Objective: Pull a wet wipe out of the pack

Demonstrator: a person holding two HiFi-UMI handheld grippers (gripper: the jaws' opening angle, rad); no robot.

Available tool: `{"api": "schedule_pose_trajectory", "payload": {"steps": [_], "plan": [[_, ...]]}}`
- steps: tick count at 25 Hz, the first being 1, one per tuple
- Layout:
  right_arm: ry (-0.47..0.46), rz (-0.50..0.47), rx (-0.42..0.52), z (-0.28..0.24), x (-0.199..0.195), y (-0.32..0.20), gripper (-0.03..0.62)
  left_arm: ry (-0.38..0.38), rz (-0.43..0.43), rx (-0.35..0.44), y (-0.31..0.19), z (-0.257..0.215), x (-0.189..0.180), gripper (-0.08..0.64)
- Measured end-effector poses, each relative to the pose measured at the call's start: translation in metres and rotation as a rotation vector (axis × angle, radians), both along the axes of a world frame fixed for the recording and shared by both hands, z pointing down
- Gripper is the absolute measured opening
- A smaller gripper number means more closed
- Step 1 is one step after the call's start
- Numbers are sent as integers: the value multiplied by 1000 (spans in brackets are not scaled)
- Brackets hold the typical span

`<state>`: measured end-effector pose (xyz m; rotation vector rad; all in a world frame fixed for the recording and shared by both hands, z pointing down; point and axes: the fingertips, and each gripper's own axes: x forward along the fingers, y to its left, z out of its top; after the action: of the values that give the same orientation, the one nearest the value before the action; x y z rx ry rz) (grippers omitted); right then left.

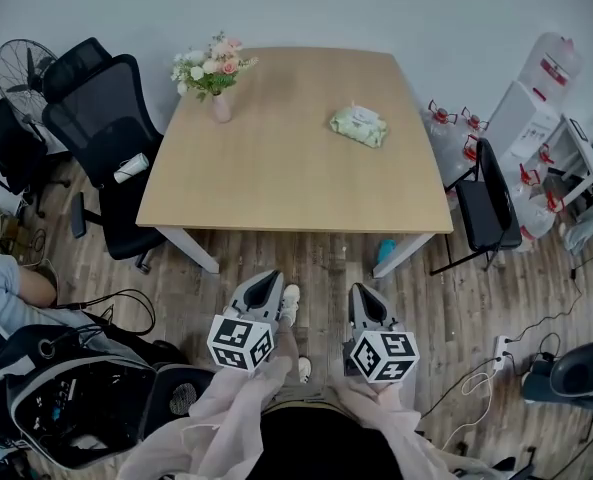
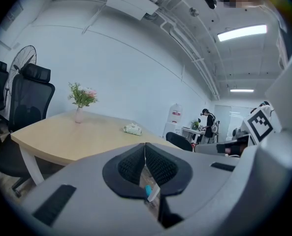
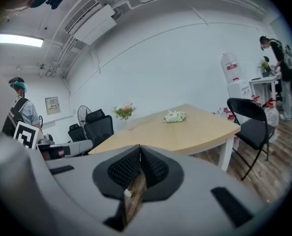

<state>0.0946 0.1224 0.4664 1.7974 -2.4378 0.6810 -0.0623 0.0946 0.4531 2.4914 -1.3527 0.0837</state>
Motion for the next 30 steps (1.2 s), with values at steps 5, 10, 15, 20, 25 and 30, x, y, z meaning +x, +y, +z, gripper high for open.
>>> {"api": "schedule_pose_trajectory", "payload": {"steps": [5,10,15,20,25,30], "plan": [[-2,-6,8,-1,-3,-26,12,2,-4,8,-26,0,-2,14],[-4,-21,5,-2,-4,-61,12,6,-16,6,-59,-3,-1,14],[-3,-21,1,-7,-6,-101,12,6,-20,-4,-98,-5,-3,14],[-6,-18,-2,-10,-6,-137,12,5,-23,-1,-135,-10,-5,14],[-6,-9,-9,-16,-14,-180,12,6,-16,-12,-179,-14,-14,14],[-6,-1,-13,-19,-21,-217,12,12,-8,-16,-216,-17,-21,12]]}}
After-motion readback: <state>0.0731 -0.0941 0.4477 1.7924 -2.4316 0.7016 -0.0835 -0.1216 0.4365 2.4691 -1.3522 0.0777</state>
